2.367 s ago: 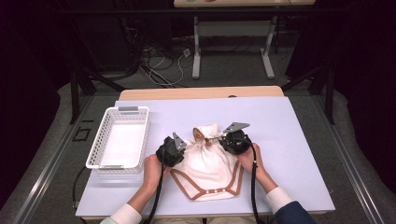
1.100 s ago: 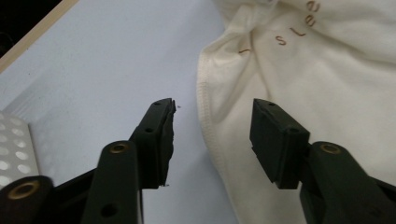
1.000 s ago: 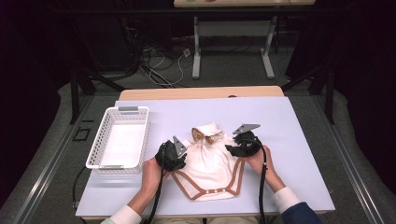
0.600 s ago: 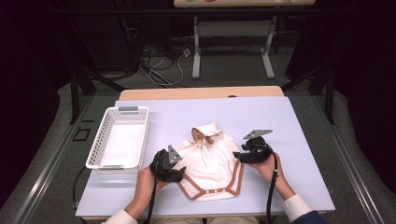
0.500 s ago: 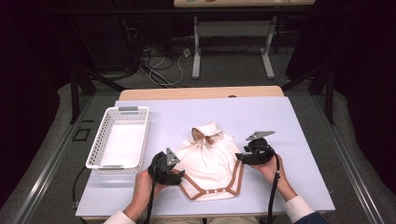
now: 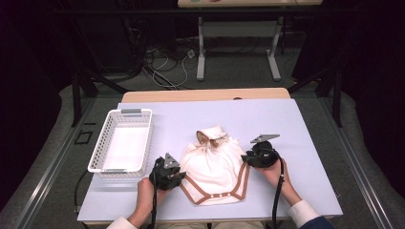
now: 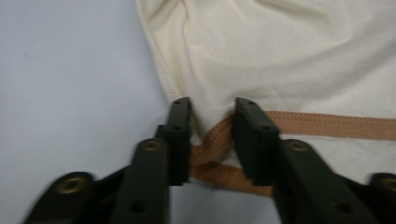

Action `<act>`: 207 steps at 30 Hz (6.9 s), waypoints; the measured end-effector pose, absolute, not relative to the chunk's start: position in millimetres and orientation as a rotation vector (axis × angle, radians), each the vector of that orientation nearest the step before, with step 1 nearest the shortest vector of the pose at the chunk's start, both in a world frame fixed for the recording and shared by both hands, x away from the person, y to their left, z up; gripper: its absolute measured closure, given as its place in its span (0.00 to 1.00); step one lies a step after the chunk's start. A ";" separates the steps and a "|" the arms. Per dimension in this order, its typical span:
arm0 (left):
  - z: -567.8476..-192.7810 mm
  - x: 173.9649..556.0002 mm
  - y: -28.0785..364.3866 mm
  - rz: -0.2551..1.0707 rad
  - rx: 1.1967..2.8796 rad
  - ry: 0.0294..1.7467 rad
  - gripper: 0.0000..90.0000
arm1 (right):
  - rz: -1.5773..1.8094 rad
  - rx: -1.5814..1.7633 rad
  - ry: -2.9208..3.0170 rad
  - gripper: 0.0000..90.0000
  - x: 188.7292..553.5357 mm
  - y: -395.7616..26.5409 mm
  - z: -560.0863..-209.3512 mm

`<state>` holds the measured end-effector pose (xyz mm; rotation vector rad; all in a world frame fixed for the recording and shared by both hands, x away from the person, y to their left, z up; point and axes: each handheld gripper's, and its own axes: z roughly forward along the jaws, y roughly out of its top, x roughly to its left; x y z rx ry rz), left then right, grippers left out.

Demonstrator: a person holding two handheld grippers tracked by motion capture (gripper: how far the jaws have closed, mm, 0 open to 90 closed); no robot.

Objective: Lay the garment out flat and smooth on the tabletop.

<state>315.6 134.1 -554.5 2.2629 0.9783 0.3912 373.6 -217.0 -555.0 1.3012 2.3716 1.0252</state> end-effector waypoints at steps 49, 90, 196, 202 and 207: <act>-540.9 342.2 107.5 0.531 2.303 0.948 0.39 | 1.070 1.252 2.387 0.57 377.5 -207.1 -544.7; -549.1 359.2 99.3 0.543 2.319 0.876 0.67 | 0.999 1.105 2.341 0.71 368.5 -204.7 -533.9; -528.5 432.7 75.1 0.618 2.358 0.925 0.71 | 0.933 1.291 2.160 0.91 423.6 -231.0 -549.6; -527.8 411.4 78.3 0.609 2.372 0.885 0.60 | 0.969 1.318 2.190 0.79 420.0 -237.7 -545.5; -535.4 399.0 84.9 0.592 2.402 0.880 0.54 | 0.999 1.315 2.253 0.70 410.8 -236.9 -543.0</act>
